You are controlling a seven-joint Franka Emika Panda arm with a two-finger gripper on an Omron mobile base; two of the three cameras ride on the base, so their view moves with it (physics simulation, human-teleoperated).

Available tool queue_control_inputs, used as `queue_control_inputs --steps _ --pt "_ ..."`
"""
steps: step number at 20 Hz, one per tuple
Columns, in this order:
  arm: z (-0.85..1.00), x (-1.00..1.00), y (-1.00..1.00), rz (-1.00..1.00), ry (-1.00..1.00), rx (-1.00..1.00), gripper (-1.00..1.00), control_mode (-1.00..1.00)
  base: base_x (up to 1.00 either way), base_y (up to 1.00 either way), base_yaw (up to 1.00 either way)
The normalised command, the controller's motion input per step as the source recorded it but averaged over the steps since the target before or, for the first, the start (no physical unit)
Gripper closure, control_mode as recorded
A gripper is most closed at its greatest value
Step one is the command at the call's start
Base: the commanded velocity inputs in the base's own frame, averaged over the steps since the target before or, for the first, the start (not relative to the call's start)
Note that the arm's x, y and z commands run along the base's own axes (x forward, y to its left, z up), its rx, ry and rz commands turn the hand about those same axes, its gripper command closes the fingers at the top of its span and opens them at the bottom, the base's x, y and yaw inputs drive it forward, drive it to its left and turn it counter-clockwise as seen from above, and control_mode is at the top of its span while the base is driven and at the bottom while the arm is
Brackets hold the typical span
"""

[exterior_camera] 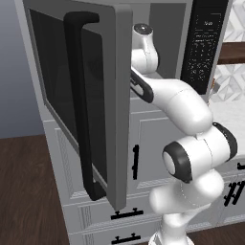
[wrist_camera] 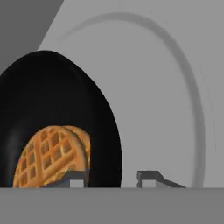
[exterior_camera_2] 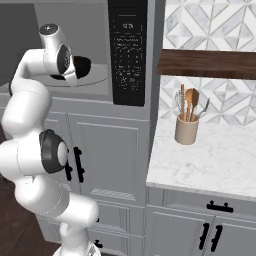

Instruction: Open the microwave, place the bowl with waffle inside the microwave, then close the microwave door and turn it on.

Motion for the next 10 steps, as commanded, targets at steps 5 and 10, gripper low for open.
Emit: queue_control_inputs --steps 5,10 --pt "0.0 -0.62 0.0 0.0 -0.21 0.0 -1.0 -1.0 0.0 0.0 0.0" --pt "0.03 -1.0 -0.15 0.0 -0.15 0.0 -1.0 -1.0 0.0 0.0 0.0"
